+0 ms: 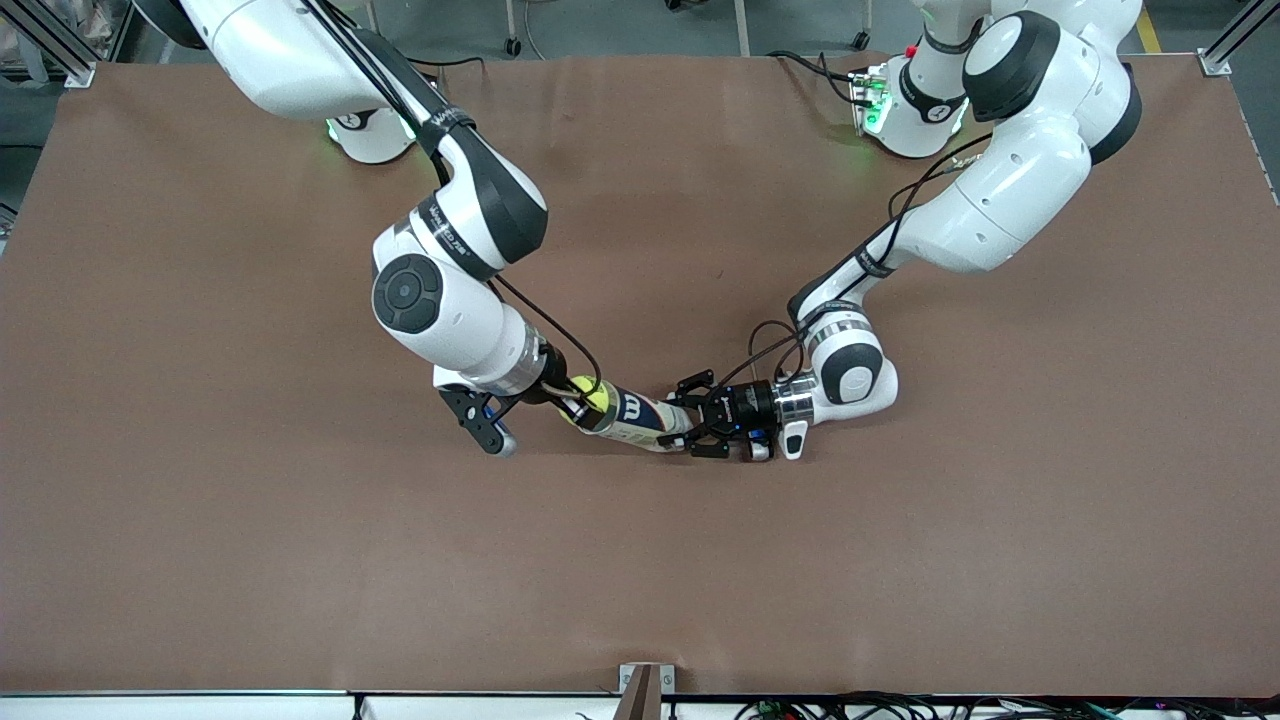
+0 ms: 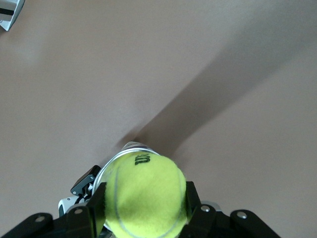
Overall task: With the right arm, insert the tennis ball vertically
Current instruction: 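Carry the second ball with the right gripper to the can opening, then press the second ball into the can and open the right gripper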
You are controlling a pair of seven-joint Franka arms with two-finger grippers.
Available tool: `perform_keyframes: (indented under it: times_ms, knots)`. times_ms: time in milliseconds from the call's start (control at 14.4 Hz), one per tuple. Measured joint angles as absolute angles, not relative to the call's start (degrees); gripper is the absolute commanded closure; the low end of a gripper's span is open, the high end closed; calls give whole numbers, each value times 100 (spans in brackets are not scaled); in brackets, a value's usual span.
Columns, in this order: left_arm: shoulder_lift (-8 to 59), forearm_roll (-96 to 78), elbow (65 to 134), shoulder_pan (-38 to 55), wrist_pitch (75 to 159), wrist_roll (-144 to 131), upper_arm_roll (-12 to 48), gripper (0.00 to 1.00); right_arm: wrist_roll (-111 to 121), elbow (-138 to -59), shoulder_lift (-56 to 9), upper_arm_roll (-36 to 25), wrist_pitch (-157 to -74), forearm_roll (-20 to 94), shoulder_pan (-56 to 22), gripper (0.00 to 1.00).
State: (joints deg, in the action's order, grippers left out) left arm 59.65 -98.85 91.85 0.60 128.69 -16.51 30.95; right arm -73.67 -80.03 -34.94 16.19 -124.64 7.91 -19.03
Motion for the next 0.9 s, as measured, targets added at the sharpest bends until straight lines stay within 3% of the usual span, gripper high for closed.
perform_keyframes:
  times_ms: [901]
  knots:
    - [5966,-9905,9181,68,12810,-1704,3059,53,-8092,-7829,-3637,1608,-13022,782,-2318,99]
